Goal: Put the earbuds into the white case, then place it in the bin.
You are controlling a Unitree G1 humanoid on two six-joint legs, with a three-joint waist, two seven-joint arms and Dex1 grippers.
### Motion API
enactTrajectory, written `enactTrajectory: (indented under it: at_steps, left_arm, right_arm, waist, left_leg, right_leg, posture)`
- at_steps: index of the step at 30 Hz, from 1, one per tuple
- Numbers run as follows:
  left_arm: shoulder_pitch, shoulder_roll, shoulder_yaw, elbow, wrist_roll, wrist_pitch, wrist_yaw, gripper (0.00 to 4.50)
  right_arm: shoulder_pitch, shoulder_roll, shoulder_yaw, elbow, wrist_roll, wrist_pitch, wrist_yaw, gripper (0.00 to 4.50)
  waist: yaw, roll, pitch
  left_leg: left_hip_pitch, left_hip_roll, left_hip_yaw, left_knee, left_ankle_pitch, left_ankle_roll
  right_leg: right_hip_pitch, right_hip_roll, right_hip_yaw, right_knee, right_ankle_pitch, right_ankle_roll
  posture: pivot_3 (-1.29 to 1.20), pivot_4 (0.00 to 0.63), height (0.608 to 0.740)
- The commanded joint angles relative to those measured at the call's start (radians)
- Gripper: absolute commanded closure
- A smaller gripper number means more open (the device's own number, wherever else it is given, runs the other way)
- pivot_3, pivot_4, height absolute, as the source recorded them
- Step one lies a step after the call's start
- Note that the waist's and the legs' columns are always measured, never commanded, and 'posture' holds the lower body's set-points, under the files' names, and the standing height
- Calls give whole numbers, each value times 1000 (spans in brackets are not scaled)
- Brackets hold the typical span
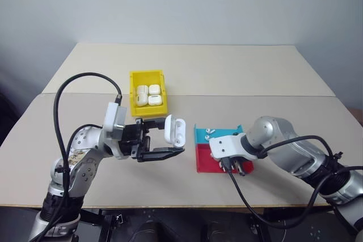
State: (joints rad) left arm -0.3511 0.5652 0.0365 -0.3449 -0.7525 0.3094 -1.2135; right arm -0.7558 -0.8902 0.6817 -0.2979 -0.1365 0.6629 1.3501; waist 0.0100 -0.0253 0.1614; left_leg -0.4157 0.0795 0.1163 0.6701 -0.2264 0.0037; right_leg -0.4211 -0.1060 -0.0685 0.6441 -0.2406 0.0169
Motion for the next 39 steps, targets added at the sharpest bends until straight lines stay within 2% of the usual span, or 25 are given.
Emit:
enactTrajectory:
  at_steps: [1, 5, 7, 9, 13, 16, 18, 22, 25, 31, 39]
  left_arm:
    - [-4, 9, 21, -34, -27, 5, 3, 1721]
    - [-12, 7, 17, -31, -36, 11, -3, 1721]
    - [-18, 8, 17, -25, -44, 14, -10, 1721]
    - [-28, 5, 15, -16, -51, 18, -14, 1721]
    - [-80, -17, -7, 19, -43, 27, -13, 1721]
    - [-123, -18, -22, 53, -29, 39, -24, 1721]
    - [-153, -17, -31, 78, -20, 53, -24, 1721]
    - [-203, -15, -48, 112, -12, 113, 5, 1721]
    - [-225, -33, -57, 124, -11, 140, 25, 1721]
    - [-228, -51, -46, 120, -7, 145, 24, 1721]
    - [-220, -41, -25, 99, -25, 155, 18, 1721]
  right_arm:
    - [24, -10, -48, -33, 16, 33, 9, 3873]
    - [54, -51, -201, -92, 121, 139, 23, 3873]
    - [67, -59, -334, -116, 228, 209, 31, 3873]
    - [66, -19, -485, -132, 350, 293, 14, 3873]
    - [91, 234, -874, -167, 626, 343, -143, 3873]
    - [61, 383, -1050, -171, 810, 462, -285, 3873]
    - [41, 478, -1117, -198, 914, 498, -407, 3873]
    - [35, 587, -1104, -288, 1035, 473, -578, 3873]
    - [48, 622, -1026, -329, 1062, 451, -671, 3873]
    - [109, 560, -918, -346, 1042, 390, -701, 3873]
    - [150, 485, -846, -330, 1011, 294, -716, 3873]
  waist:
    - [0, 0, 0]
    - [2, 0, 0]
    - [2, 0, 0]
    - [1, 0, 0]
    - [1, 0, 0]
    - [2, 0, 0]
    - [2, 0, 0]
    - [1, 1, 0]
    - [-2, 1, 0]
    - [-1, 1, -1]
    - [-3, 1, -1]
  left_leg:
    - [0, 0, 0, 0, 0, 0]
    - [0, 0, 0, 0, 0, 0]
    - [0, 0, 0, 0, 0, 0]
    - [0, 0, 0, 0, 0, 0]
    - [1, 2, -1, 0, 0, 0]
    - [0, 2, 0, 0, 0, 0]
    - [0, 2, 0, 0, 0, 0]
    - [0, 2, 0, -1, 0, 0]
    - [0, 2, 0, -1, 0, 0]
    - [0, 2, 0, -1, 0, 0]
    - [0, 2, 0, -1, 0, 0]
  right_leg:
    - [0, 0, 0, 0, 0, 0]
    - [0, 0, 0, 0, 0, 0]
    - [0, 0, 0, 0, 0, 0]
    - [0, 0, 0, 0, 0, 0]
    - [1, 3, 0, 0, 0, -1]
    - [1, 3, 0, 0, 1, -1]
    - [1, 3, 0, 0, 1, -1]
    - [0, 3, 1, 1, 1, -1]
    - [0, 3, 1, 1, 1, -1]
    - [0, 3, 1, 0, 1, -1]
    - [0, 3, 1, 0, 1, -1]
  posture:
    - [0, 150, 740]
    - [0, 150, 740]
    - [0, 150, 740]
    - [0, 150, 740]
    - [0, 150, 740]
    - [0, 150, 740]
    - [0, 150, 740]
    - [0, 150, 740]
    - [0, 150, 740]
    - [0, 150, 740]
    - [0, 150, 740]
